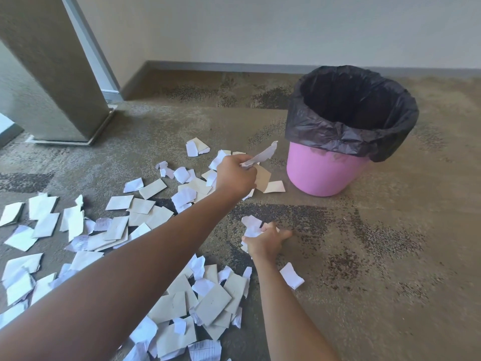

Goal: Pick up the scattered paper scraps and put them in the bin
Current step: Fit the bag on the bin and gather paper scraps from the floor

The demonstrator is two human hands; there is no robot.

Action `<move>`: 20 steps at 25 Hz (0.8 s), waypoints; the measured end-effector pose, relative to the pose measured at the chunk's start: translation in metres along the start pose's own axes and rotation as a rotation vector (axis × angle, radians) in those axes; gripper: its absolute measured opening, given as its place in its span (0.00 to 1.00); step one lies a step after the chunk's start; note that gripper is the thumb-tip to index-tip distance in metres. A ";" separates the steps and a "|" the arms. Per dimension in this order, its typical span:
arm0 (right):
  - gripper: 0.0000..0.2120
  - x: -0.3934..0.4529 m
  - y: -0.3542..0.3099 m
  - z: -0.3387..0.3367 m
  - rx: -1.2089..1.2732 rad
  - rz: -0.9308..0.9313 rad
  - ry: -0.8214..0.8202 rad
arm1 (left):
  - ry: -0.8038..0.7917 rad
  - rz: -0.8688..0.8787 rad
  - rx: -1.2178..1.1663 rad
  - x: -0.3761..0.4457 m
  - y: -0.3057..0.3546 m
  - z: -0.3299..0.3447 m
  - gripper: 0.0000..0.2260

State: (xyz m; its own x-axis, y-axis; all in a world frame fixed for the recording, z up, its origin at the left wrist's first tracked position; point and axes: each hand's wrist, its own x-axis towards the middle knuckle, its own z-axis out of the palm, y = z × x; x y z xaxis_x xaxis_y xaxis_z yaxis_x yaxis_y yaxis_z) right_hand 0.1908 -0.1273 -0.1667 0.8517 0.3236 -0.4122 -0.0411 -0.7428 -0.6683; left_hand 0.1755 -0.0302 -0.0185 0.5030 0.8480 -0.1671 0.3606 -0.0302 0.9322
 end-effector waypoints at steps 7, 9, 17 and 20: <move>0.07 0.007 0.008 -0.003 -0.102 -0.204 -0.068 | 0.068 0.089 -0.179 0.007 0.025 0.009 0.13; 0.05 0.010 0.007 -0.011 -0.051 -0.182 -0.122 | 0.087 0.124 -0.232 0.008 0.035 0.011 0.12; 0.08 0.020 -0.068 -0.081 0.555 -0.280 -0.144 | 0.302 0.105 -0.480 0.023 0.068 0.001 0.10; 0.09 0.014 -0.119 -0.139 0.582 -0.579 0.053 | 0.392 0.123 -0.570 0.028 0.081 -0.004 0.10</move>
State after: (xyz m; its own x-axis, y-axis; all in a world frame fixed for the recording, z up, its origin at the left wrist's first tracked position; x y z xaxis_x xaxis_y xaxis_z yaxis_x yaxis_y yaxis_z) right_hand 0.2808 -0.1159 -0.0069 0.8443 0.5230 0.1169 0.1606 -0.0388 -0.9863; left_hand 0.2157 -0.0063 0.0542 0.1549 0.9877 -0.0219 -0.2026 0.0535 0.9778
